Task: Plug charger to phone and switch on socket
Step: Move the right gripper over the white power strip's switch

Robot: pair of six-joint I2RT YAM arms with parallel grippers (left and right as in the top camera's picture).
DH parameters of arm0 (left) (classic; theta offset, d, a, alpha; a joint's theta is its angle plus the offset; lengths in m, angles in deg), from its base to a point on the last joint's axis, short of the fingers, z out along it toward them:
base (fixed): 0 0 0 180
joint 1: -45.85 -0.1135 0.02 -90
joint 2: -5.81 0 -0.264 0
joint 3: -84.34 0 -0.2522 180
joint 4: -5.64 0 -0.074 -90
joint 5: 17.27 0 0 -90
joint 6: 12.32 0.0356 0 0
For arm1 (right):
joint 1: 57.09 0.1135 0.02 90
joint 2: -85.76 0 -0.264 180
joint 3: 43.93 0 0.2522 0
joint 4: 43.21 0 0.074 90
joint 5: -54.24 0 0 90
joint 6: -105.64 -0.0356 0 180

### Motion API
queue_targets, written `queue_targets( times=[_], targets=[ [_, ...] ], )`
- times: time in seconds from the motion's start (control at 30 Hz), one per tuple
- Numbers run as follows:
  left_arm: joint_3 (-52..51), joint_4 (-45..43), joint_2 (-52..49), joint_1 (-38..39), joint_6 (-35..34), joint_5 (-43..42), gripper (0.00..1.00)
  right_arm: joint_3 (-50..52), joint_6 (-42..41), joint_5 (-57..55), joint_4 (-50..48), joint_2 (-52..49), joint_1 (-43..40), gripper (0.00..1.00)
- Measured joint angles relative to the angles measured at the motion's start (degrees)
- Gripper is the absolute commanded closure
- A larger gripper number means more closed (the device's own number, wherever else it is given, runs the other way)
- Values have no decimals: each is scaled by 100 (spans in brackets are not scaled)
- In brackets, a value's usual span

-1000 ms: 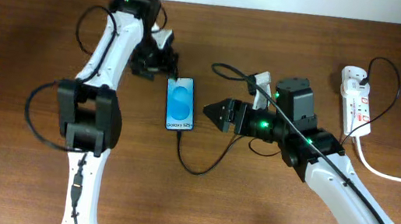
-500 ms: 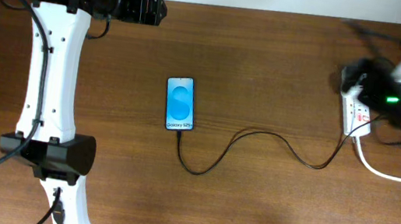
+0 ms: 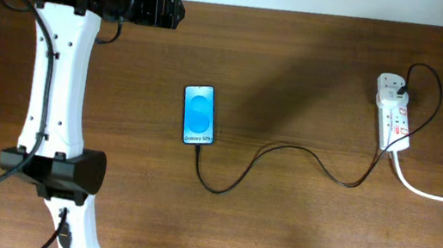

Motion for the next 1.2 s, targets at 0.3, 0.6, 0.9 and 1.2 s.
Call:
queue_targets(
  times=[0.3,0.6,0.9,1.2],
  targets=[
    [2,0,0,0,0,0,1,0,0,61,-420,-334,0,2],
    [0,2,0,0,0,0,1,0,-22,63,-608,-831,96,2],
    [0,0,0,0,0,0,1,0,-46,168,-1128,-1624,385,2],
    [0,2,0,0,0,0,1,0,-46,273,-1532,-2214,870,2]
  ],
)
